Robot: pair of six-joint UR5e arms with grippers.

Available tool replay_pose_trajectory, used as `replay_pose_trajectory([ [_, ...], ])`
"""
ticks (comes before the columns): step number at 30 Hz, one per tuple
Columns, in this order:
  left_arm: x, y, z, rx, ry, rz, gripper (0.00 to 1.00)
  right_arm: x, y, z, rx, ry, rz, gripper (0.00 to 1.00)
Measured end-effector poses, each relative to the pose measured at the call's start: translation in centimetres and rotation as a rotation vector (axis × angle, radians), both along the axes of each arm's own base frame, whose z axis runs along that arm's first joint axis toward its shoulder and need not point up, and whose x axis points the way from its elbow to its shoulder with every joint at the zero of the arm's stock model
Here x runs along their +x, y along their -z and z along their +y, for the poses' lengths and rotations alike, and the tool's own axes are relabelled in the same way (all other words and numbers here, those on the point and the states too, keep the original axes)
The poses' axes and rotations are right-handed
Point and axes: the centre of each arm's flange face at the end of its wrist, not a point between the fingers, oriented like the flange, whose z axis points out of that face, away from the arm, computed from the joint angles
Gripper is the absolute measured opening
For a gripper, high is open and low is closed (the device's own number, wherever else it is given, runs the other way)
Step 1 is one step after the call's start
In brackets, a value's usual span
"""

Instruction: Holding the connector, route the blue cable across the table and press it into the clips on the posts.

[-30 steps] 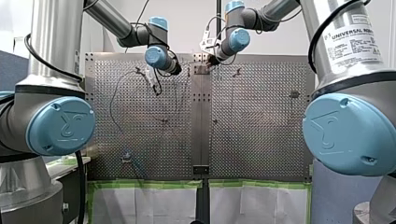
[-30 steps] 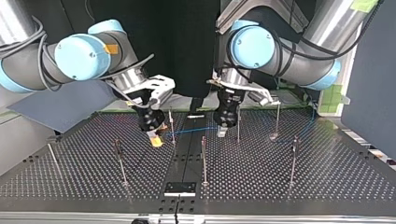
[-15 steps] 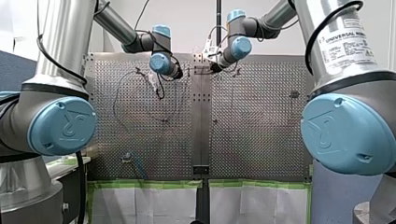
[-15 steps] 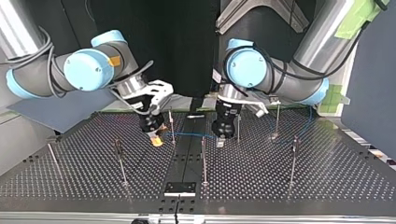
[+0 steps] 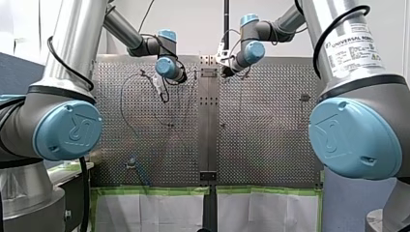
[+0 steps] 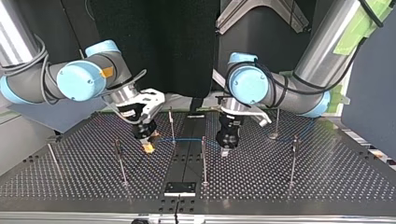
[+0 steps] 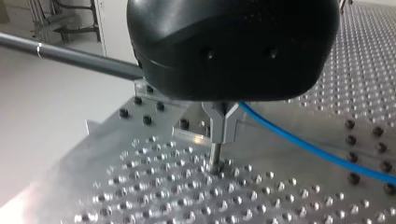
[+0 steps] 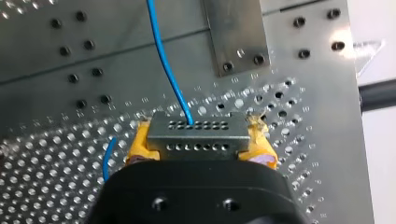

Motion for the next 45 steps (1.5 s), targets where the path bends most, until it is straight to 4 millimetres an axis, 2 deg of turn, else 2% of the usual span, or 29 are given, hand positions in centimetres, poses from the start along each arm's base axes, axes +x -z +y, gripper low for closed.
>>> replay_pose_trajectory([
  [10, 3.9, 1.2, 0.9, 0.006, -0.008, 0.021, 0.0, -0.9, 0.4, -2.2, 0.0, 0.018, -0.003, 0.0],
  [19, 6.1, 3.9, 1.5, 0.019, -0.022, 0.075, 0.0, -1.7, 0.2, -3.0, -0.005, 0.03, -0.003, 0.0],
  [20, 6.1, 4.1, 1.6, 0.02, -0.023, 0.082, 0.05, -1.7, 0.2, -3.1, -0.006, 0.029, -0.003, 0.0],
  [21, 6.2, 4.2, 1.6, 0.021, -0.024, 0.086, 0.25, -1.7, 0.2, -3.1, -0.006, 0.028, -0.003, 0.0],
  [22, 6.1, 4.3, 1.7, 0.022, -0.024, 0.09, 0.25, -1.7, 0.2, -3.1, -0.006, 0.027, -0.003, 0.0],
  [24, 6.0, 4.3, 1.7, 0.026, -0.025, 0.103, 0.57, -1.7, 0.2, -3.1, -0.006, 0.026, -0.002, 0.0],
  [25, 5.9, 4.3, 1.7, 0.028, -0.025, 0.109, 0.57, -1.7, 0.2, -3.1, -0.006, 0.025, -0.002, 0.0],
  [26, 5.8, 4.4, 1.7, 0.03, -0.025, 0.116, 0.74, -1.7, 0.2, -3.1, -0.006, 0.025, -0.002, 0.0],
  [27, 5.6, 4.3, 1.7, 0.033, -0.025, 0.122, 0.85, -1.7, 0.2, -3.1, -0.007, 0.025, -0.002, 0.0],
  [28, 5.5, 4.3, 1.7, 0.035, -0.026, 0.126, 0.85, -1.7, 0.2, -3.1, -0.006, 0.024, -0.002, 0.0],
  [29, 5.3, 4.3, 1.7, 0.04, -0.027, 0.134, 1.0, -1.7, 0.2, -3.1, -0.006, 0.023, -0.002, 0.0],
  [37, 3.8, 4.0, 1.1, 0.077, -0.015, 0.183, 1.0, -1.5, 0.2, -2.9, -0.003, 0.018, -0.004, 0.0],
  [45, 1.3, 3.3, 0.9, 0.068, 0.005, 0.196, 1.0, -1.4, 0.2, -2.7, -0.001, 0.016, -0.004, 0.0],
])
